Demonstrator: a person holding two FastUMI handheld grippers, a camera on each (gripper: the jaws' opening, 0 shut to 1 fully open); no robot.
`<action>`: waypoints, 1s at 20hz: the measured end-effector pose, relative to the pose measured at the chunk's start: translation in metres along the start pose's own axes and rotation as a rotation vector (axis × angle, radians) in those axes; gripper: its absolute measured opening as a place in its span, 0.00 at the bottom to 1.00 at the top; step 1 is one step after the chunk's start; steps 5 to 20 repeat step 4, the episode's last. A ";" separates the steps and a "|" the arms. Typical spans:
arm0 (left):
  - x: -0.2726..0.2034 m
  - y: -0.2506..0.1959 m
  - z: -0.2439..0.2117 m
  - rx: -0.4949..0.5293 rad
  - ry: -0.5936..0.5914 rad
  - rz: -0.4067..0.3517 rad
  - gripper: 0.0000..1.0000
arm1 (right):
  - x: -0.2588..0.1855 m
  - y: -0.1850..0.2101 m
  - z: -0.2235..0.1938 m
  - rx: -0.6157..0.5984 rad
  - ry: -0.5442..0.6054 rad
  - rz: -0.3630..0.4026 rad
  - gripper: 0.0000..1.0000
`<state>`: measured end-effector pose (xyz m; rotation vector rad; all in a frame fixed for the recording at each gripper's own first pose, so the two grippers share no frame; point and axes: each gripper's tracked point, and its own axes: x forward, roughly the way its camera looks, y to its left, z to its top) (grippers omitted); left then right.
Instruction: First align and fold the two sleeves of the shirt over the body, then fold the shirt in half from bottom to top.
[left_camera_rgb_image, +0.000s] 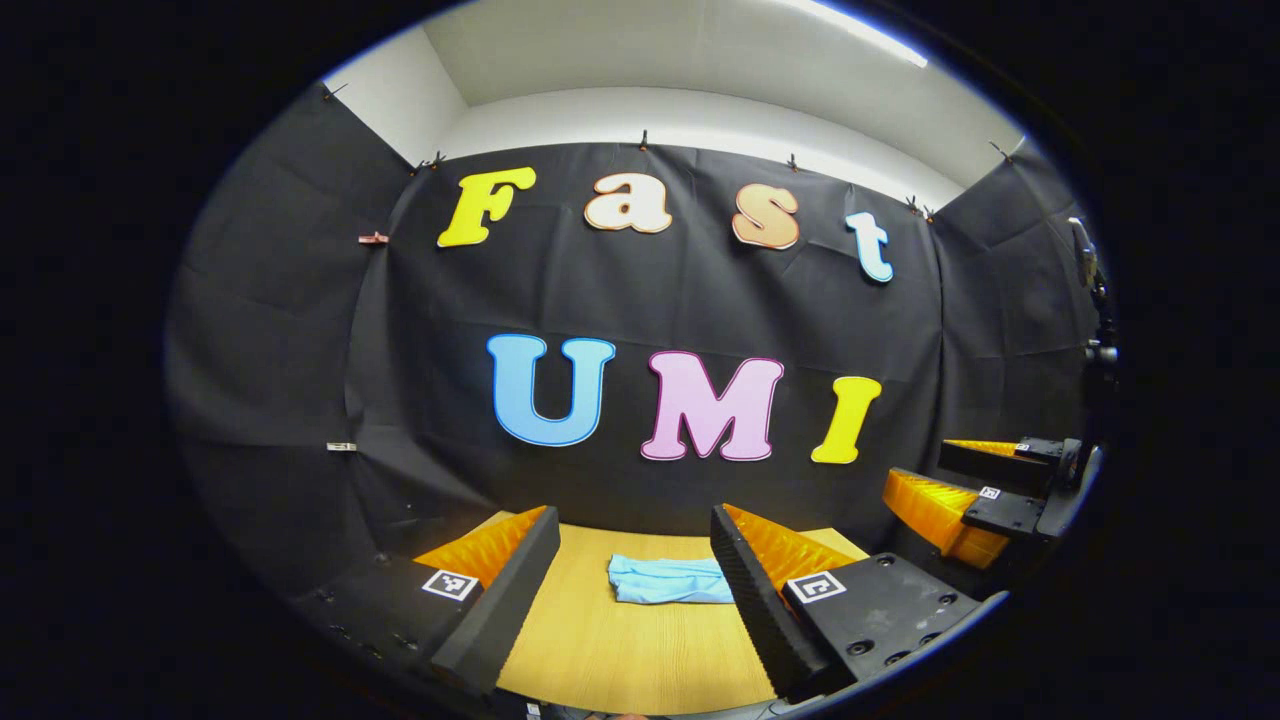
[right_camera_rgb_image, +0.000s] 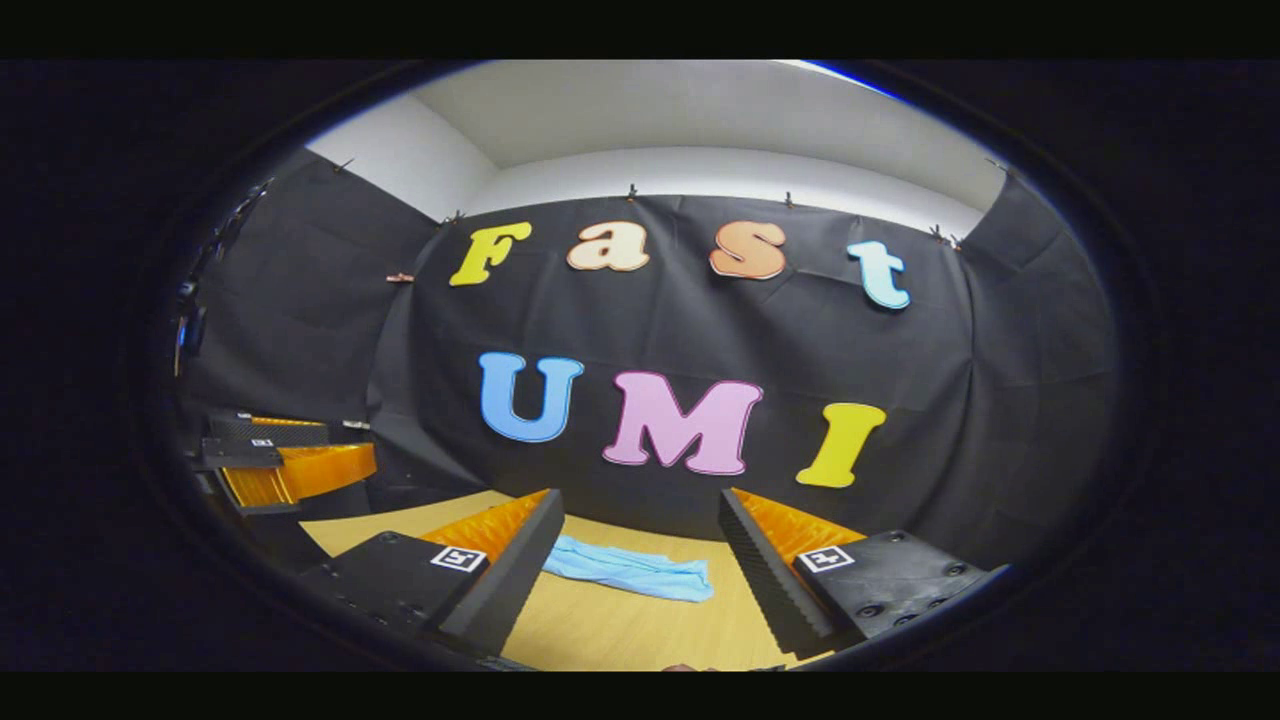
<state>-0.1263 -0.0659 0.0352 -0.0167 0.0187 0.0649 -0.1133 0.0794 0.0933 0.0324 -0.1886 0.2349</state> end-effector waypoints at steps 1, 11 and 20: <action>0.000 0.003 0.004 0.021 -0.007 0.020 0.96 | 0.002 -0.005 0.002 0.005 -0.013 -0.001 0.96; -0.003 -0.007 0.011 0.041 0.000 0.048 0.96 | 0.010 -0.011 -0.003 -0.010 0.012 0.042 0.96; -0.003 -0.007 0.011 0.041 0.000 0.048 0.96 | 0.010 -0.011 -0.003 -0.010 0.012 0.042 0.96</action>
